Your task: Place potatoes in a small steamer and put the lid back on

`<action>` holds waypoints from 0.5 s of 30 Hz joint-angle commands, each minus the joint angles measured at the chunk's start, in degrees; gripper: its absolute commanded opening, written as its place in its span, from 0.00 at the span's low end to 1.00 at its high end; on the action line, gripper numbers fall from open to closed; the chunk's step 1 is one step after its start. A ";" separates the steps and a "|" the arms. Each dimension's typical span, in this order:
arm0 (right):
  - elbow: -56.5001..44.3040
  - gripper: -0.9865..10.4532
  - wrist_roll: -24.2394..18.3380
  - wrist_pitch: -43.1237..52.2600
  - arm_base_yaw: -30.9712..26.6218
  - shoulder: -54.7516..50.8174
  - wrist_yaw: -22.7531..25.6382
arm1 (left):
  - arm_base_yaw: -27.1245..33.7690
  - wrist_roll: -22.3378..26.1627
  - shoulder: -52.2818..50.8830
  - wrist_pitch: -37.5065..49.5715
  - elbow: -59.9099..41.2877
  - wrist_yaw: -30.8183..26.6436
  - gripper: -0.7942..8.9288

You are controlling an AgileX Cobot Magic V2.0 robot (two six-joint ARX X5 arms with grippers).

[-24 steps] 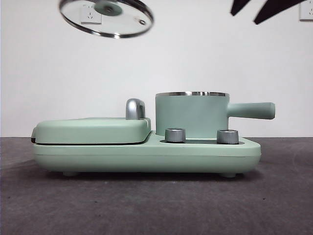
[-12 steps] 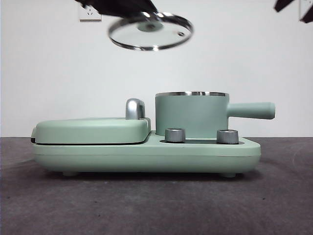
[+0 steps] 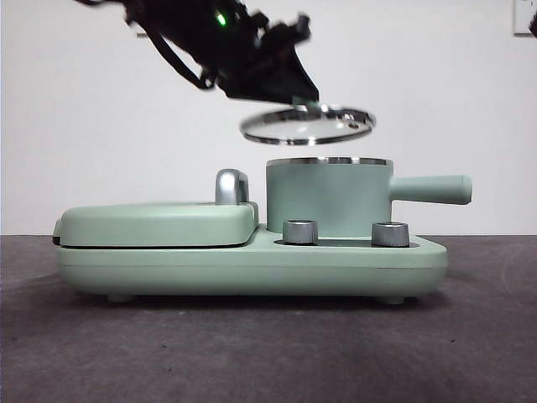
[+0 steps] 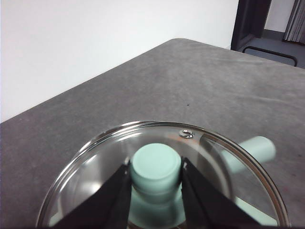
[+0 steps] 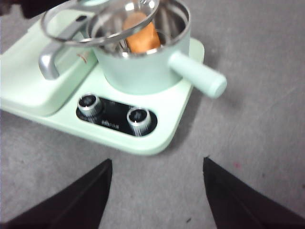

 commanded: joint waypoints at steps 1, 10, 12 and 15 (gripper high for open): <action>-0.92 0.35 2.10 -0.22 0.31 -1.03 0.09 | -0.48 0.13 2.67 3.15 3.96 -0.11 0.09; -1.16 0.35 2.08 -3.65 0.31 -1.99 0.52 | -0.48 0.39 9.77 5.31 9.44 -0.07 0.09; -1.16 0.35 2.08 -3.65 0.31 -1.99 0.52 | -0.52 0.42 10.73 5.31 10.36 -0.07 0.09; -1.16 0.35 2.05 -3.65 0.31 -1.99 1.25 | -0.63 1.79 11.26 5.33 10.78 -0.07 0.09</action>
